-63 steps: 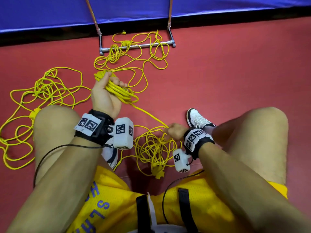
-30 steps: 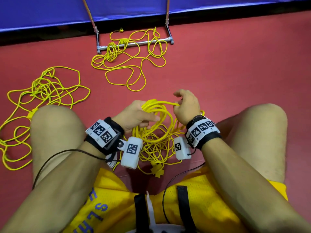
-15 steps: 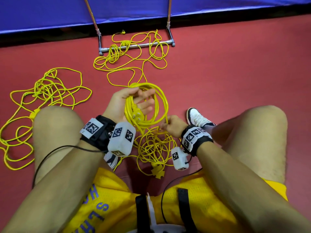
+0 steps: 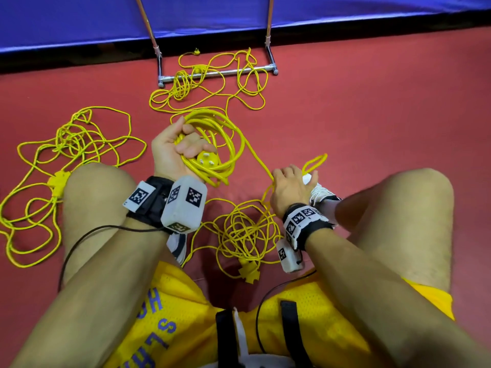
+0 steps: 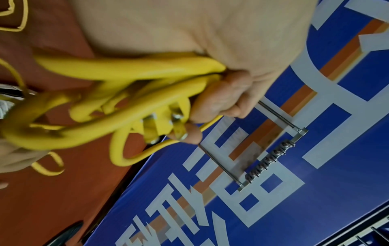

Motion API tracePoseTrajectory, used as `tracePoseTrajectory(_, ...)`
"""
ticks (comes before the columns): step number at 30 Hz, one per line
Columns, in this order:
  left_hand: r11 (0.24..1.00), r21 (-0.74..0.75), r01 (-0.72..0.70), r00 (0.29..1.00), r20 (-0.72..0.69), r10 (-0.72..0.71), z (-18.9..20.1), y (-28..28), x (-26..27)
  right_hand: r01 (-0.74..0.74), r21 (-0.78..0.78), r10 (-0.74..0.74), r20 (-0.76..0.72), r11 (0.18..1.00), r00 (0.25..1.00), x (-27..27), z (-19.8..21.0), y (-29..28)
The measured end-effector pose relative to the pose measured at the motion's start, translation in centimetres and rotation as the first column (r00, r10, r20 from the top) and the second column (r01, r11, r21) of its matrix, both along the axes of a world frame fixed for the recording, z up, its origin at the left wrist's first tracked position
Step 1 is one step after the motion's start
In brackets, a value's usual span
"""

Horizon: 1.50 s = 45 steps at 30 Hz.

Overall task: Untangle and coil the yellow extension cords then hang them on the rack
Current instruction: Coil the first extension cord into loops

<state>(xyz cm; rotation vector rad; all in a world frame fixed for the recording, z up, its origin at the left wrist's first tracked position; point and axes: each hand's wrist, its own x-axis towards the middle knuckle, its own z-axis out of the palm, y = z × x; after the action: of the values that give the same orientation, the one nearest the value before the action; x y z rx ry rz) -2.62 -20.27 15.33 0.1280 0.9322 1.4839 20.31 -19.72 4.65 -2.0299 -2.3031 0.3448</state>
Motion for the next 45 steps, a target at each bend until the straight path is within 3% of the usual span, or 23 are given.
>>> tracePoseTrajectory(5,0.993,0.104,-0.064,0.983,0.181,0.045,1.8,-0.4,1.3,-0.148,-0.109,0.142,-0.066,0.983,0.988,-0.5,-0.3,0.1)
tracePoseTrajectory(9,0.987,0.141,-0.082,0.996,0.035,0.078,1.8,-0.1,1.6,-0.420,-0.318,0.323,-0.315,0.850,0.892,-2.2,0.3,-1.5)
tracePoseTrajectory(11,0.981,0.184,-0.066,0.997,-0.031,0.073,1.6,0.0,2.1,-0.502,-0.382,0.372,-0.366,0.776,0.853,-3.3,1.0,-2.7)
tracePoseTrajectory(14,0.976,0.217,0.032,0.945,-0.325,0.042,0.3,0.0,2.5,-0.567,-0.364,0.421,-0.409,0.739,0.810,-4.8,2.2,-3.7)
tracePoseTrajectory(15,0.975,0.206,0.087,0.873,-0.487,0.024,0.0,-0.1,2.4,-0.584,-0.331,0.425,-0.442,0.741,0.790,-5.0,2.7,-3.7)
tracePoseTrajectory(16,0.973,0.171,0.153,0.749,-0.663,-0.001,-0.2,-0.2,2.3,-0.600,-0.283,0.441,-0.465,0.748,0.768,-5.1,3.3,-3.7)
tracePoseTrajectory(18,0.955,0.115,0.273,0.396,-0.918,-0.003,-0.7,-0.5,2.3,-0.623,-0.184,0.492,-0.464,0.760,0.737,-4.9,4.4,-3.6)
tracePoseTrajectory(19,0.936,0.113,0.334,0.260,-0.965,0.024,-0.8,-0.7,2.3,-0.624,-0.142,0.508,-0.457,0.769,0.730,-4.7,5.0,-3.5)
tracePoseTrajectory(21,0.913,0.050,0.405,0.075,-0.997,0.022,-1.5,-0.5,1.9,-0.609,-0.075,0.523,-0.439,0.789,0.731,-4.1,5.8,-3.2)
tracePoseTrajectory(24,0.876,-0.267,0.401,-0.230,-0.955,-0.186,-3.1,-0.2,1.2,-0.609,0.051,0.551,-0.490,0.792,0.676,-3.5,6.4,-2.9)
tracePoseTrajectory(26,0.829,-0.395,0.396,-0.345,-0.901,-0.264,-3.5,-0.3,1.2,-0.573,0.153,0.547,-0.566,0.805,0.617,-3.2,6.8,-2.8)
tracePoseTrajectory(27,0.803,-0.422,0.422,-0.358,-0.891,-0.280,-3.3,-0.6,1.5,-0.540,0.203,0.541,-0.594,0.817,0.595,-3.0,7.0,-2.7)
tracePoseTrajectory(31,0.677,-0.437,0.593,-0.149,-0.885,-0.441,-2.3,-1.3,2.4,-0.454,0.409,0.612,-0.532,0.791,0.585,-1.9,8.1,-2.3)
tracePoseTrajectory(34,0.581,-0.358,0.731,0.033,-0.832,-0.554,-1.9,-2.2,3.1,-0.390,0.516,0.622,-0.419,0.762,0.661,-1.2,8.8,-1.6)
tracePoseTrajectory(38,0.449,-0.379,0.809,0.014,-0.751,-0.660,-1.8,-3.1,4.0,-0.346,0.568,0.579,-0.299,0.747,0.759,-0.4,8.6,-0.3)
tracePoseTrajectory(40,0.509,-0.307,0.804,0.166,-0.706,-0.688,-1.4,-3.3,3.5,-0.287,0.559,0.499,-0.272,0.778,0.823,0.6,7.6,0.9)
tracePoseTrajectory(43,0.677,-0.174,0.715,0.498,-0.553,-0.669,-0.7,-3.3,2.2,-0.058,0.470,0.206,-0.269,0.881,0.941,2.2,6.4,2.7)
tracePoseTrajectory(45,0.745,-0.101,0.660,0.622,-0.482,-0.616,-0.1,-3.3,2.1,0.023,0.374,0.083,-0.264,0.927,0.961,2.3,5.9,3.1)
